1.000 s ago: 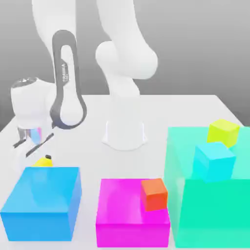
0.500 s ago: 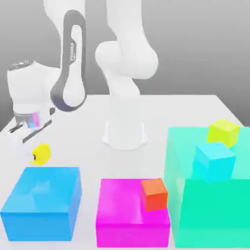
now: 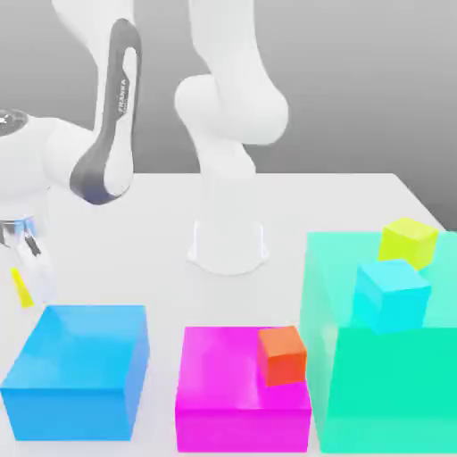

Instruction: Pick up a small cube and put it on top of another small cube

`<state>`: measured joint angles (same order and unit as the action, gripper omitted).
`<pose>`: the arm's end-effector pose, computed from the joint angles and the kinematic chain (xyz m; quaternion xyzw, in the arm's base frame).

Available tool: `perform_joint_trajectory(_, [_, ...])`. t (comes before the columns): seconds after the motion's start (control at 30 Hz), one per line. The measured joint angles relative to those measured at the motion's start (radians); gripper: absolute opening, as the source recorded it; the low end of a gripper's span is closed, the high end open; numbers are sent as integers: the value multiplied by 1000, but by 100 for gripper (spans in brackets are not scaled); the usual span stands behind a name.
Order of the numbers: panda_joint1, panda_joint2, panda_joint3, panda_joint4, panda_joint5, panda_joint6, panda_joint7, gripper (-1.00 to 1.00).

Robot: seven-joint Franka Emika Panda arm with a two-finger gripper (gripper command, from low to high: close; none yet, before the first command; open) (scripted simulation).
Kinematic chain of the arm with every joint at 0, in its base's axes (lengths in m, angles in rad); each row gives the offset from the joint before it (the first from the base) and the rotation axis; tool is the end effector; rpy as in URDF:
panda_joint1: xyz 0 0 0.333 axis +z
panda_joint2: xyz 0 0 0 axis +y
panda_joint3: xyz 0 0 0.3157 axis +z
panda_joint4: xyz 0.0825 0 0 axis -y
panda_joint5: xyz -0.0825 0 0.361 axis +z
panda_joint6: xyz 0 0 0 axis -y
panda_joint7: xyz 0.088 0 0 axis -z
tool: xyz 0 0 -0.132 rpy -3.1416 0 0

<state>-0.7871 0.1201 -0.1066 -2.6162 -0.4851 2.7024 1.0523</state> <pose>0.2700 -0.3205 0.2015 0.7271 -0.6782 -0.0091 0.1058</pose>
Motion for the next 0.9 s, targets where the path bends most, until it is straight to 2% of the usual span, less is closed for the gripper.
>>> perform_joint_trajectory(0.1, [14, 19, 19, 57, -71, -41, -140, -100])
perform_joint_trajectory(0.17, [43, 9, 50, 83, -70, -73, -153, -100])
perform_joint_trajectory(0.6, [388, -181, 236, 77, 272, -231, 422, -100])
perform_joint_trajectory(0.9, [560, -298, 393, 61, 495, -320, 867, -100])
